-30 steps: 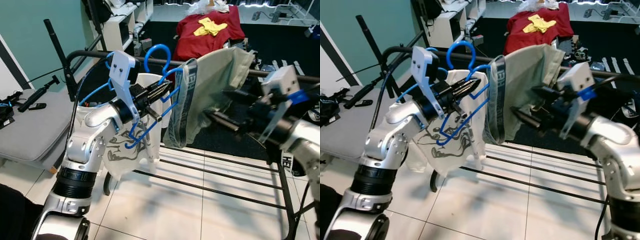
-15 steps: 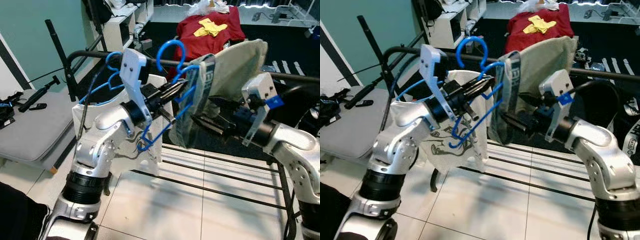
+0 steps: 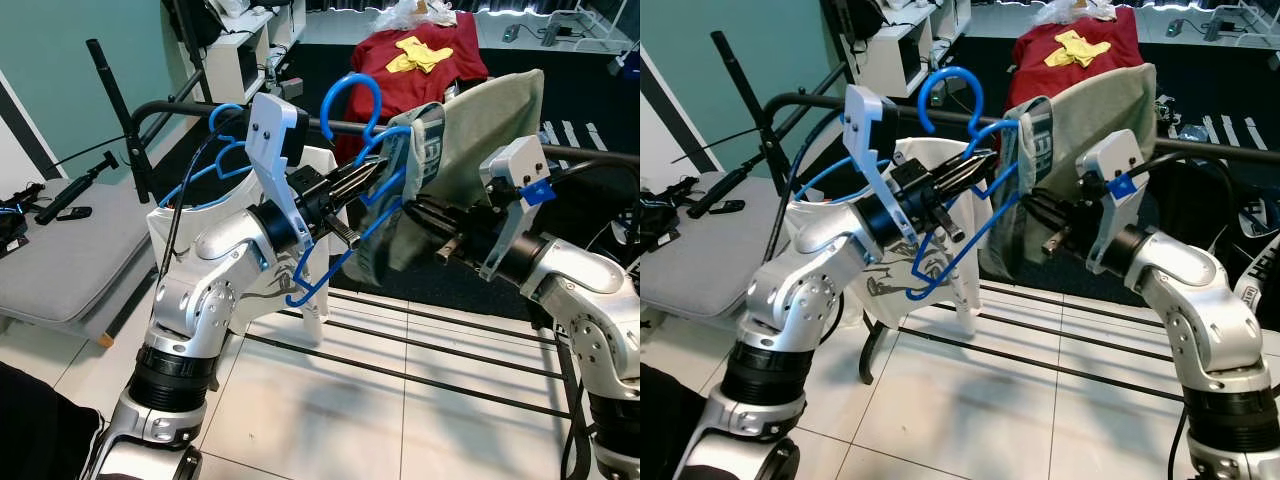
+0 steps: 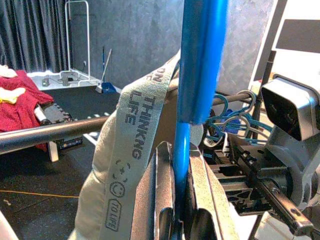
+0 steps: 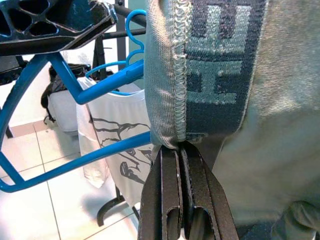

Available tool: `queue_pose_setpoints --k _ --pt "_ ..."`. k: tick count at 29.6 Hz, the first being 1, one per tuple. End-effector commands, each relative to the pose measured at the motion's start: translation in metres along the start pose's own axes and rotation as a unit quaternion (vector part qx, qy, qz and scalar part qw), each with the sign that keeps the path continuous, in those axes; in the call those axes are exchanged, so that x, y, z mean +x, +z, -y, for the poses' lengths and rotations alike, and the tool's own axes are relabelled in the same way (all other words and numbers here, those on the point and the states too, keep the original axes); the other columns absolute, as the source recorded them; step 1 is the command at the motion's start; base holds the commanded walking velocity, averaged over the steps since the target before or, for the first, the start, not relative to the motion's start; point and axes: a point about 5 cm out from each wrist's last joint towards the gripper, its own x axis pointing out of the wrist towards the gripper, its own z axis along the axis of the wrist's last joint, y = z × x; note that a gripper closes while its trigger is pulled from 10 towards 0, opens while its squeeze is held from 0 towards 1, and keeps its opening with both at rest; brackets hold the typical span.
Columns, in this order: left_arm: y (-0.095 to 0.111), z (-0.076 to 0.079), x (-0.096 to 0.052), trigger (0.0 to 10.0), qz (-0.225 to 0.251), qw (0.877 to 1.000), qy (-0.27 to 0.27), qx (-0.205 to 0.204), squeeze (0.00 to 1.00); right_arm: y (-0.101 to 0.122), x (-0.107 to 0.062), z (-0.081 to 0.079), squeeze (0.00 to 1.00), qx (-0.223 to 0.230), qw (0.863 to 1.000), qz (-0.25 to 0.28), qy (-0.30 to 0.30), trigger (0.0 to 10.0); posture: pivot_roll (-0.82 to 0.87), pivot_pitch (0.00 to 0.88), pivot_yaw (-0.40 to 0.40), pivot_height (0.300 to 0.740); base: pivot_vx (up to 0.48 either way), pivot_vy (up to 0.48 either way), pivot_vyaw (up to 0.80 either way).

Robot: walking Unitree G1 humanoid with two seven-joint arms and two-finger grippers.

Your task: Hang hanger

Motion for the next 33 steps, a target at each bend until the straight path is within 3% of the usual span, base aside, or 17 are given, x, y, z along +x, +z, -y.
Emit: queue_pose_setpoints --k 1,5,8,10,13,15,17,19,21,22,23,24,25,27,28,32,33 --pt "0.008 -0.002 -0.003 0.0 0.007 1.0 -0.004 0.013 0.0 0.003 0.0 0.002 0.0 -0.004 1.0 0.01 -0.008 0.0 -0.07 0.12 0.031 0.74 0.0 0.0 0.0" --pt "0.008 -0.005 -0.004 0.0 0.003 1.0 -0.001 0.017 0.0 0.006 -0.001 0.004 0.0 -0.003 1.0 0.02 -0.012 0.0 -0.07 0.12 0.032 0.74 0.0 0.0 0.0" --pt "0.004 -0.013 -0.01 0.0 -0.023 0.999 0.011 0.048 0.0 0.02 -0.006 0.01 0.0 0.01 0.998 0.063 -0.019 0.0 -0.07 0.12 0.03 0.74 0.0 0.0 0.0" --pt "-0.005 -0.027 -0.02 0.0 -0.066 0.993 0.033 0.096 0.0 0.037 -0.014 0.015 0.0 0.027 0.993 0.114 -0.015 0.0 -0.07 0.12 0.03 0.74 0.0 0.0 0.0" --pt "-0.01 -0.037 -0.028 0.0 -0.092 0.986 0.052 0.126 0.0 0.045 -0.021 0.019 0.0 0.032 0.99 0.134 -0.011 0.0 -0.08 0.123 0.029 0.74 0.0 0.0 0.0" --pt "-0.015 -0.051 -0.04 0.0 -0.129 0.975 0.076 0.166 0.0 0.054 -0.032 0.027 0.0 0.037 0.986 0.16 -0.015 0.0 -0.08 0.124 0.028 0.74 0.0 0.0 0.0" --pt "-0.015 -0.054 -0.044 0.0 -0.135 0.973 0.079 0.172 0.0 0.054 -0.036 0.031 0.0 0.034 0.986 0.159 -0.026 0.0 -0.08 0.124 0.028 0.74 0.0 0.0 0.0" --pt "-0.014 -0.05 -0.047 0.0 -0.143 0.975 0.054 0.162 0.0 0.052 -0.038 0.037 0.0 0.028 0.988 0.144 -0.048 0.0 -0.08 0.124 0.027 0.74 0.0 0.0 0.0" --pt "-0.013 -0.029 -0.054 0.0 -0.144 0.983 -0.046 0.106 0.0 0.044 -0.037 0.042 0.0 0.025 0.99 0.118 -0.07 0.0 -0.08 0.124 0.027 0.74 0.0 0.0 0.0" --pt "-0.013 -0.029 -0.054 0.0 -0.144 0.983 -0.046 0.106 0.0 0.044 -0.037 0.042 0.0 0.025 0.99 0.118 -0.07 0.0 -0.08 0.124 0.027 0.74 0.0 0.0 0.0" --pt "-0.011 -0.014 -0.061 1.3 -0.148 0.979 -0.118 0.08 0.0 0.039 -0.036 0.045 0.0 0.023 0.991 0.101 -0.08 0.0 -0.08 0.124 0.026 0.74 0.0 0.0 0.0" --pt "-0.01 0.001 -0.073 4.8 -0.161 0.966 -0.196 0.051 0.0 0.031 -0.035 0.047 0.0 0.022 0.993 0.072 -0.087 0.0 -0.07 0.123 0.025 0.74 0.0 0.0 0.0" --pt "-0.01 0.001 -0.073 4.8 -0.161 0.966 -0.196 0.051 0.0 0.031 -0.035 0.047 0.0 0.022 0.993 0.072 -0.087 0.0 -0.07 0.123 0.025 0.74 0.0 0.0 0.0" --pt "-0.009 0.015 -0.089 4.7 -0.171 0.947 -0.274 0.005 0.0 0.014 -0.035 0.05 0.0 0.023 0.994 0.017 -0.102 0.0 -0.07 0.122 0.025 0.74 0.0 0.0 0.0" --pt "-0.009 0.015 -0.089 4.7 -0.171 0.947 -0.274 0.005 0.0 0.014 -0.035 0.05 0.0 0.023 0.994 0.017 -0.102 0.0 -0.07 0.122 0.025 0.74 0.0 0.0 0.0" --pt "-0.012 0.01 -0.104 4.7 -0.159 0.943 -0.288 -0.047 0.0 -0.016 -0.039 0.053 0.0 0.035 0.988 -0.074 -0.131 0.0 -0.07 0.121 0.025 0.74 0.0 0.0 0.0" --pt "-0.014 0.003 -0.107 6.2 -0.153 0.95 -0.265 -0.055 0.0 -0.027 -0.041 0.051 0.0 0.041 0.985 -0.099 -0.132 0.0 -0.08 0.123 0.024 0.74 0.0 0.0 0.0"
